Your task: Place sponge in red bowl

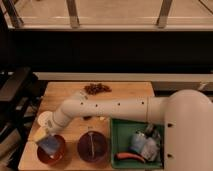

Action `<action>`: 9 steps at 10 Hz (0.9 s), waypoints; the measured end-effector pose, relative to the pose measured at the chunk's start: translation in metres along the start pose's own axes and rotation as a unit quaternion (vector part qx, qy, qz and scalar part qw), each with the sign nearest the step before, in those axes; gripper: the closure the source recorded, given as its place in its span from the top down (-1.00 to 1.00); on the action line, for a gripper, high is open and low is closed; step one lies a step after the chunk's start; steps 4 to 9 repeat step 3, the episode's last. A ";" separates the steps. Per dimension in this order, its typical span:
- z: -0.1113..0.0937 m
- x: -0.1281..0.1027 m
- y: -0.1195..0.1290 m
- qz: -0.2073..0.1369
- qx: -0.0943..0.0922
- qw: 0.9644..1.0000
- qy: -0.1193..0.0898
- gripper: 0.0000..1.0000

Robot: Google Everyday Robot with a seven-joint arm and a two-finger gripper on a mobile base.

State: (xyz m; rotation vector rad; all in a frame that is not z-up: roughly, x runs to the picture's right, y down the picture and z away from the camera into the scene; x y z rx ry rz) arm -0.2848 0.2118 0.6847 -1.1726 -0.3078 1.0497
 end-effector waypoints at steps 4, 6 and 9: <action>0.000 0.000 0.001 -0.001 0.000 1.000 0.000 0.60; 0.000 0.000 0.001 -0.001 0.000 1.000 0.000 0.60; 0.000 0.000 0.001 -0.001 0.000 1.000 0.000 0.60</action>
